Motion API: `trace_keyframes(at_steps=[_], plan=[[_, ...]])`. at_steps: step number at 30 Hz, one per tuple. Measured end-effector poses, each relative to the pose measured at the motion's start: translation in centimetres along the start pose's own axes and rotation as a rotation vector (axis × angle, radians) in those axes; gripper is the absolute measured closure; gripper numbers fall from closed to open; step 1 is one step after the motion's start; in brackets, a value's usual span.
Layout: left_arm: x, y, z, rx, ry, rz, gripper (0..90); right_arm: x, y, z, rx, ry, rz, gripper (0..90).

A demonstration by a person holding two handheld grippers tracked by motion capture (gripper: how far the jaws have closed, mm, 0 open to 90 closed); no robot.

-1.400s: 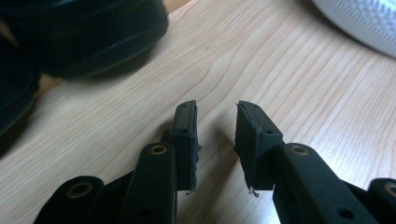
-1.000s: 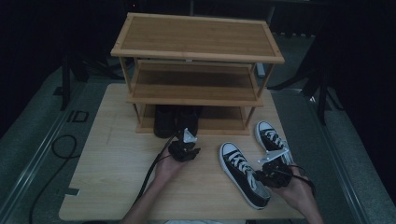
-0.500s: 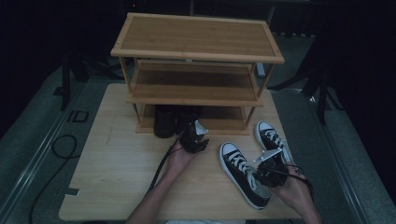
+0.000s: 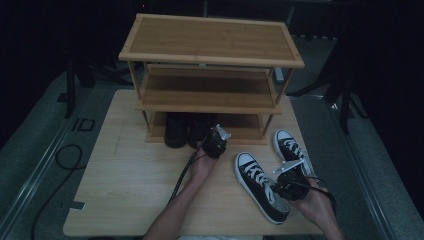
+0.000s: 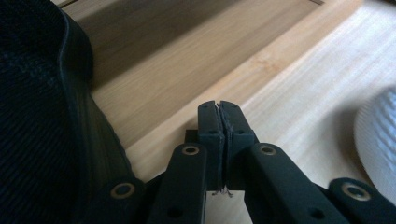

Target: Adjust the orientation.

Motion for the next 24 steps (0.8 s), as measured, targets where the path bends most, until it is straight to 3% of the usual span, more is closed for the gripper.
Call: trace_keyframes(at_steps=[16,24], plan=[[-1.4,-0.3,1.9,-0.018,-0.009,-0.018,89.8,0.1,0.1,0.0,0.014,-0.009,-0.021,88.2],[-1.9,0.0,2.6,-0.023,-0.032,-0.060,88.8,0.1,0.1,0.0,0.022,-0.010,-0.020,87.6]])
Point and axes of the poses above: each handheld gripper's, and its own axes: z roughly forward along the jaws, x roughly out of its underside, y roughly to its left, the point moved 10 cm from there along z, roughly forward along the jaws, and after that the axes turned 2 degrees about z, right-handed, at the moved point
